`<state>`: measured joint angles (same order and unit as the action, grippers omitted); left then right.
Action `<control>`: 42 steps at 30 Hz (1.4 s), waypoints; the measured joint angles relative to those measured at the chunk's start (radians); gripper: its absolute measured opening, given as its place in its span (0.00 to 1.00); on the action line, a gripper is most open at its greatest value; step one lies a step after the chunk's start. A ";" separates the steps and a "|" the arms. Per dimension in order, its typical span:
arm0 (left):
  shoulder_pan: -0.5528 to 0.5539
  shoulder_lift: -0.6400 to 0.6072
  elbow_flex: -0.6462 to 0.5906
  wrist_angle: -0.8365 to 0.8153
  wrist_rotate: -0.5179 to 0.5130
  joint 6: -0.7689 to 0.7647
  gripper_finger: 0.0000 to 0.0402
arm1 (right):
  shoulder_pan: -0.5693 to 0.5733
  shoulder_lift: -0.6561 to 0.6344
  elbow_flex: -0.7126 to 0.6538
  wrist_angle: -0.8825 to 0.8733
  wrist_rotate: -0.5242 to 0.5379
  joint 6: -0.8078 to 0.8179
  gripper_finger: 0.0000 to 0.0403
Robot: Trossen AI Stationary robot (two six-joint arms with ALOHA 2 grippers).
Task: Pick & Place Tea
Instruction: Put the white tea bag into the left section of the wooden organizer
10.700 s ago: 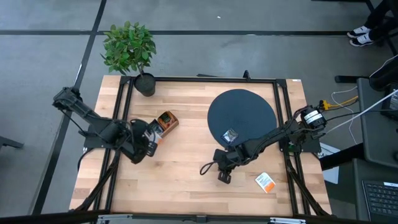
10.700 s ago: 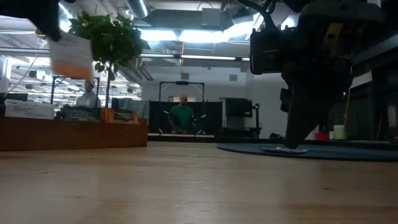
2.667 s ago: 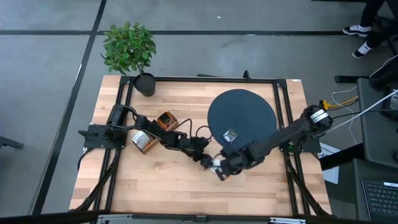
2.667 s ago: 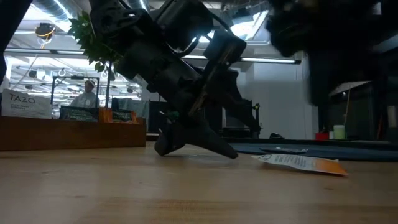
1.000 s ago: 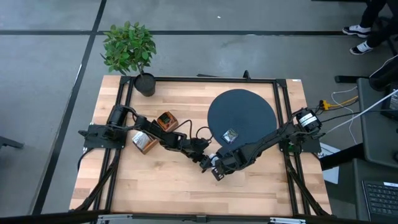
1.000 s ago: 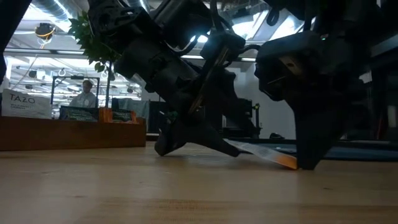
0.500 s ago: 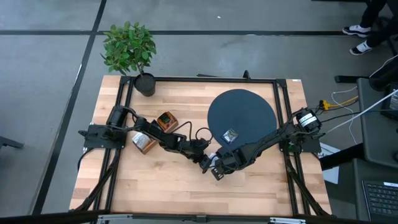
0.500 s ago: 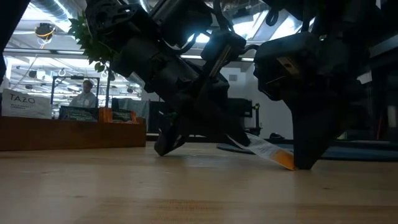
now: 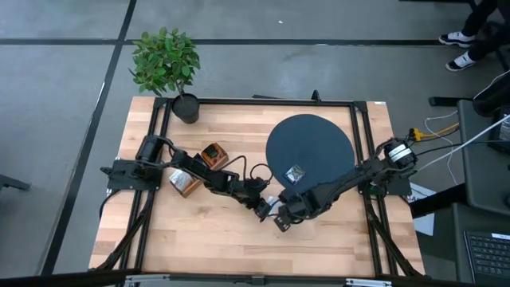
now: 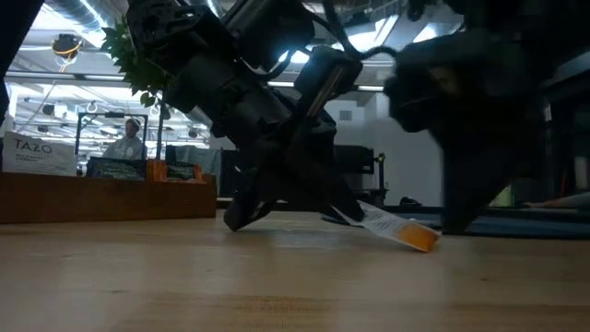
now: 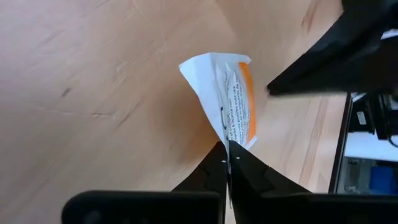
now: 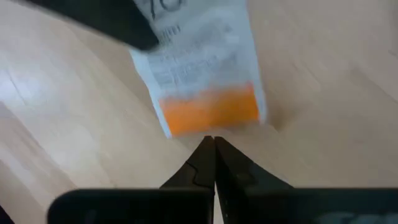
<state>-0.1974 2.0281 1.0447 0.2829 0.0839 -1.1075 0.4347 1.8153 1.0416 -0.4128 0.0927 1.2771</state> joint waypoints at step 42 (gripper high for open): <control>-0.256 -0.746 -0.002 -1.307 -0.269 -0.287 0.01 | 0.011 -0.035 -0.002 -0.128 -0.005 -0.551 0.02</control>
<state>-0.4538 1.2819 1.0428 -1.0236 -0.1855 -1.3946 0.4459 1.7798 1.0397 -0.5406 0.0872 0.7257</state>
